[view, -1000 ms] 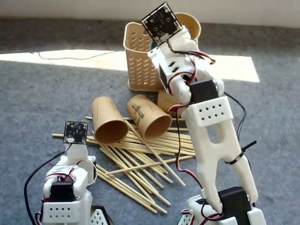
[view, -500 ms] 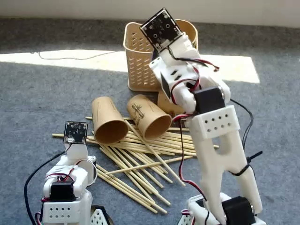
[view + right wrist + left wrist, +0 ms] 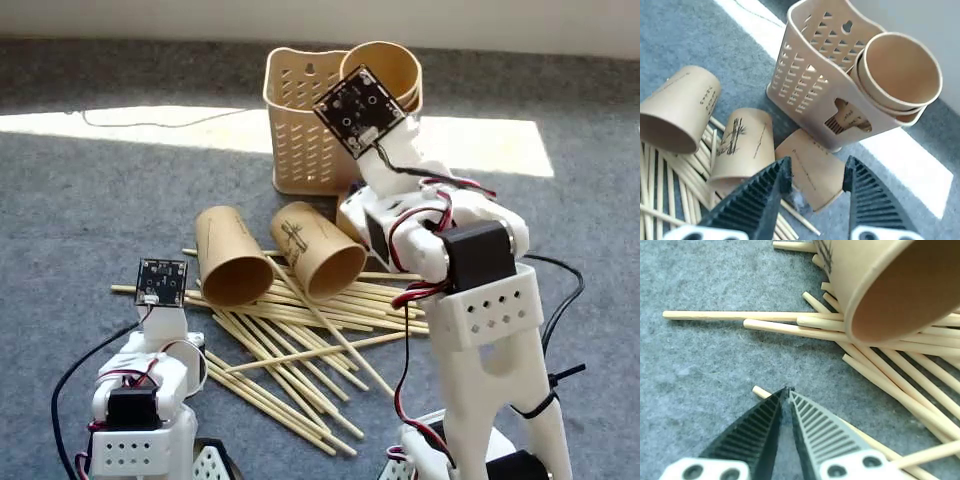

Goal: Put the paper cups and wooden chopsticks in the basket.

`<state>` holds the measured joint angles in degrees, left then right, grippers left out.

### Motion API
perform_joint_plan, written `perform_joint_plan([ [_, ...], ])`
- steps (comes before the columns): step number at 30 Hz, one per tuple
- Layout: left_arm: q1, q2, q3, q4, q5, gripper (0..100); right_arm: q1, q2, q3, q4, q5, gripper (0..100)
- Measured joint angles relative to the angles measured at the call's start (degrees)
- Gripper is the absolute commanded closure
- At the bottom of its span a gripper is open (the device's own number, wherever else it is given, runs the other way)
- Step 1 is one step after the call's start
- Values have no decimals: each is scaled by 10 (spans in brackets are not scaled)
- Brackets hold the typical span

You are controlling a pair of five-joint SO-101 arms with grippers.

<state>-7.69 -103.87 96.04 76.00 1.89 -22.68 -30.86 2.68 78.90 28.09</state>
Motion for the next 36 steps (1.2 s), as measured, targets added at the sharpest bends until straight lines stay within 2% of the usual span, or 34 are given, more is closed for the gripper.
perform_joint_plan([
  [5, 0, 0, 0, 0, 0, 993, 1, -2, 11, 71, -46, 821],
  [14, 0, 0, 0, 0, 0, 993, -33, -2, 149, 74, -9, 818],
  [19, 0, 0, 0, 0, 0, 993, -36, -2, 217, 9, -4, 817],
  [26, 0, 0, 0, 0, 0, 993, -45, -2, 325, -101, 41, 817],
  [36, 0, 0, 0, 0, 0, 993, -45, -2, 431, -283, 43, 821],
])
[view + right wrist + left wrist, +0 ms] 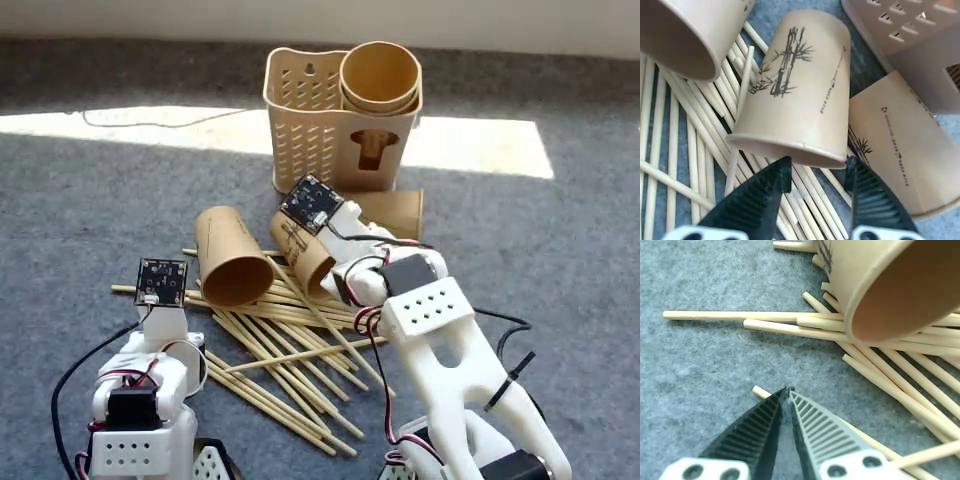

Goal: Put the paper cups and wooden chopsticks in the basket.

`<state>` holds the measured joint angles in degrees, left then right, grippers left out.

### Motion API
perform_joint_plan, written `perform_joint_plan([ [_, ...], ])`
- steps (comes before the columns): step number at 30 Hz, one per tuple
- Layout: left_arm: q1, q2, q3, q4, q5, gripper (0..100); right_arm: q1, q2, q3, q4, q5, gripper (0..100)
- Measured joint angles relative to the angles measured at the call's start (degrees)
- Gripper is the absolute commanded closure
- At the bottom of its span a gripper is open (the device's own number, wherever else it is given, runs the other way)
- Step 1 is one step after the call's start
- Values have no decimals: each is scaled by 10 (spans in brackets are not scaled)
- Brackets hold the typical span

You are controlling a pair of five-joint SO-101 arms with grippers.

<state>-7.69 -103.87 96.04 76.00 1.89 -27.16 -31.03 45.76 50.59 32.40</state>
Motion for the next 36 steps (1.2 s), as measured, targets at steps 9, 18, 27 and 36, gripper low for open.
perform_joint_plan([
  [9, 0, 0, 0, 0, 0, 993, -1, 0, 17, -39, 0, 869],
  [18, 0, 0, 0, 0, 0, 993, -2, 0, 24, -99, -35, 961],
  [27, 0, 0, 0, 0, 0, 993, -1, -34, 24, -69, -46, 991],
  [36, 0, 0, 0, 0, 0, 993, 6, -167, 24, 11, -72, 991],
])
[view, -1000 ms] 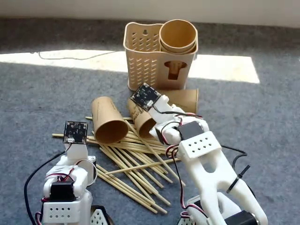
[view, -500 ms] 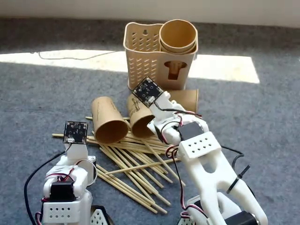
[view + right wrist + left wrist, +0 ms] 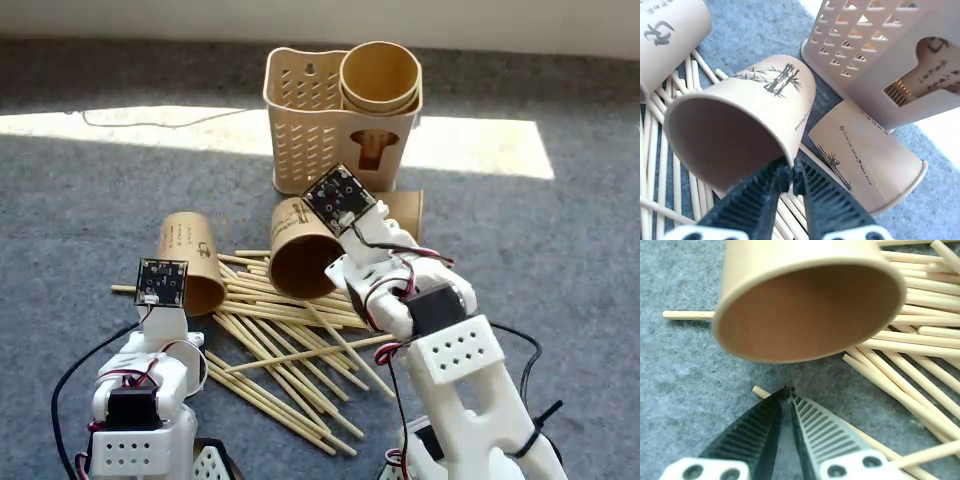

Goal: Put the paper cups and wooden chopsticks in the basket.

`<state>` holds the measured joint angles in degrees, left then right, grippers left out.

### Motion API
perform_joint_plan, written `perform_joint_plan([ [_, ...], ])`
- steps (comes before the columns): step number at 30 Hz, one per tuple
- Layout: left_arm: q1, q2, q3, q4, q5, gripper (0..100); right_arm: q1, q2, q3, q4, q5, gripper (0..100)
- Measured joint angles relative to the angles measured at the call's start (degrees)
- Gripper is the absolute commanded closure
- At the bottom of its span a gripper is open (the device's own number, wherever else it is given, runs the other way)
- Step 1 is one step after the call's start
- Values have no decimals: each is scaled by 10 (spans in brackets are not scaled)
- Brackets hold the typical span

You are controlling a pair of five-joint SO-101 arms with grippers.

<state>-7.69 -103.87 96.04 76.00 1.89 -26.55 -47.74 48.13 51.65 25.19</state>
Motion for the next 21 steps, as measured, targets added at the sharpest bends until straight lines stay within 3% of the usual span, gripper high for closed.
perform_joint_plan([
  [12, 0, 0, 0, 0, 0, 993, 17, -104, -129, 118, -40, 991],
  [21, 0, 0, 0, 0, 0, 993, 42, -115, -251, 125, -91, 991],
])
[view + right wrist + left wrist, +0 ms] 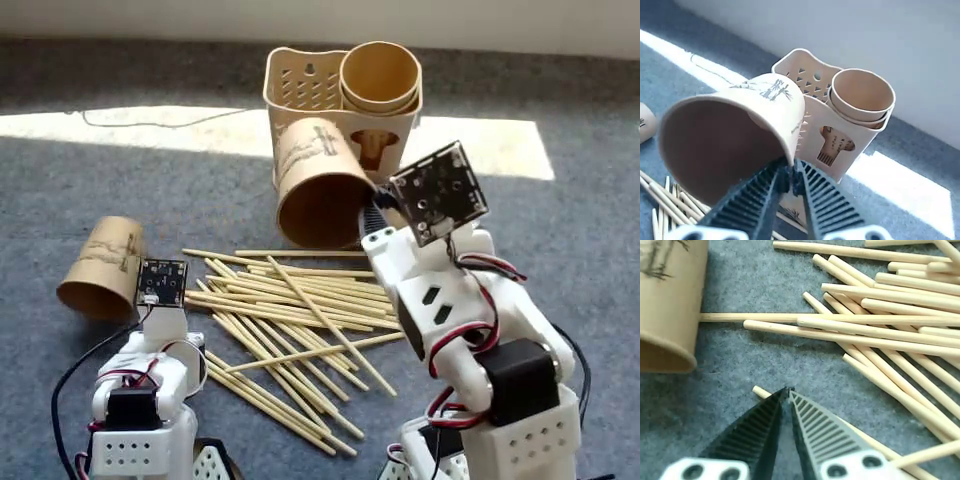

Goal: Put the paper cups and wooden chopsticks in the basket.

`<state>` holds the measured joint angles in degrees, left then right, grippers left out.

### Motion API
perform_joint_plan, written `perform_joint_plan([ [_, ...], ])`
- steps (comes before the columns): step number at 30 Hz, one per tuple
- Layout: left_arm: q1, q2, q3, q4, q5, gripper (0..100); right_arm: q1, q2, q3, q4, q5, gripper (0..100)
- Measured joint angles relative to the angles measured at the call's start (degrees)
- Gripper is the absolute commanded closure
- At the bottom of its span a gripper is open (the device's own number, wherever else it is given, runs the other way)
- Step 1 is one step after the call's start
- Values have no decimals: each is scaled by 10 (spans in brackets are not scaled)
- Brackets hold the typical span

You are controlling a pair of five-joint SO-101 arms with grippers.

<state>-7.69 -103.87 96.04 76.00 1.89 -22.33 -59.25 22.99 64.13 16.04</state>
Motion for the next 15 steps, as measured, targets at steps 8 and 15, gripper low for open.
perform_joint_plan([
  [8, 0, 0, 0, 0, 0, 993, 8, -1, -38, -40, -4, 991],
  [15, 0, 0, 0, 0, 0, 993, 29, -1, -38, -127, -15, 991],
])
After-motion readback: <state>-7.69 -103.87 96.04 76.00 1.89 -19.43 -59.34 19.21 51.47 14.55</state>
